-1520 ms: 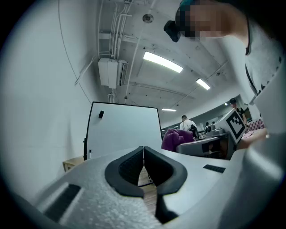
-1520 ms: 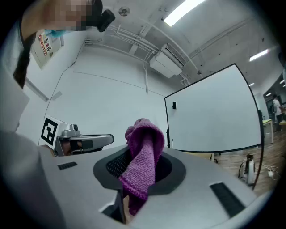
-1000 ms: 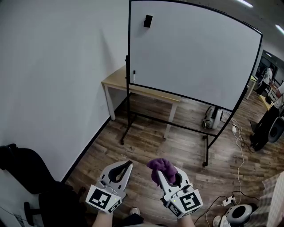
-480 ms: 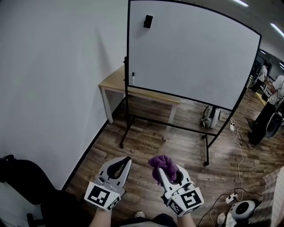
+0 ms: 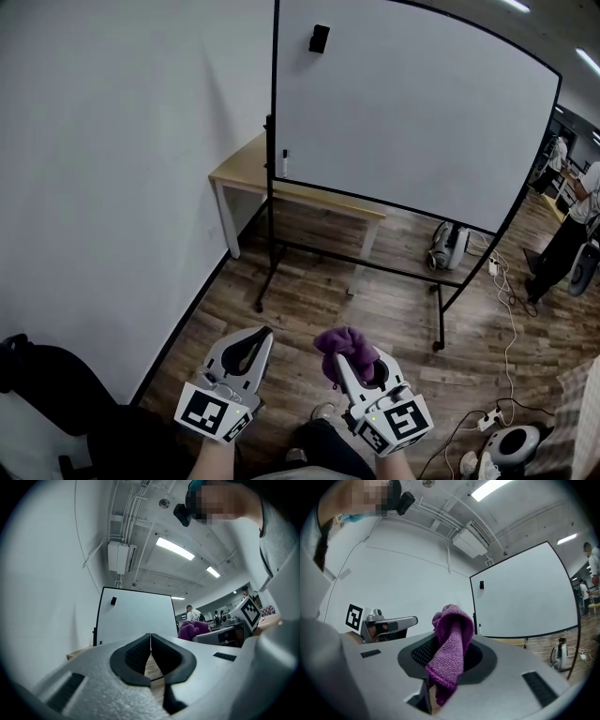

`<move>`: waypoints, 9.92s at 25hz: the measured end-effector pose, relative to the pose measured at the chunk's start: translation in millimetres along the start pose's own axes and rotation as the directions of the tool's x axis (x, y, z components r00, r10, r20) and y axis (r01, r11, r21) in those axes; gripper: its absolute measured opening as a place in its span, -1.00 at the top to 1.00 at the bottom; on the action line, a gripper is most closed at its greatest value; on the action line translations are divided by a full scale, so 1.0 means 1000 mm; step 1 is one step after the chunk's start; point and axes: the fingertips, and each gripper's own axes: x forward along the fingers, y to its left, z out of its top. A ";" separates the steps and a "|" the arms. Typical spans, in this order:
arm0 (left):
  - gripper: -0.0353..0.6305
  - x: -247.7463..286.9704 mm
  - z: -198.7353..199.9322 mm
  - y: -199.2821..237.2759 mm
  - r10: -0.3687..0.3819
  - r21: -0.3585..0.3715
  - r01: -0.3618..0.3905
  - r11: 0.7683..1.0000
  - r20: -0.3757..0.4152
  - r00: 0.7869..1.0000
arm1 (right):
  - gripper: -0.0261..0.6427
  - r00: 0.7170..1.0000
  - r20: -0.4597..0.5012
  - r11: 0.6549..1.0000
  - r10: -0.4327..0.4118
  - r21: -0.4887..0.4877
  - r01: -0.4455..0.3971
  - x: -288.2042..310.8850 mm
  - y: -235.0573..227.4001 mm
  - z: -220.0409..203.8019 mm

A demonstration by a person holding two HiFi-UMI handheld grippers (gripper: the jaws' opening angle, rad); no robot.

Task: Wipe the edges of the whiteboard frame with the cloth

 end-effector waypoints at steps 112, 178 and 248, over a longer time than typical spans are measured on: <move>0.83 0.274 -0.094 0.386 -0.199 -0.062 0.200 0.978 0.017 0.980 | 0.67 0.973 -0.015 0.972 -0.228 0.058 0.229 0.433 -0.135 -0.021; 0.83 0.500 -0.183 0.554 -0.186 -0.071 0.182 0.981 -0.060 0.981 | 0.67 0.954 -0.127 0.956 -0.272 0.075 0.283 0.677 -0.332 -0.065; 0.84 0.483 -0.307 0.593 -0.272 -0.170 0.239 0.956 -0.214 0.938 | 0.68 0.831 -0.390 0.888 -0.397 0.064 0.454 0.817 -0.383 -0.275</move>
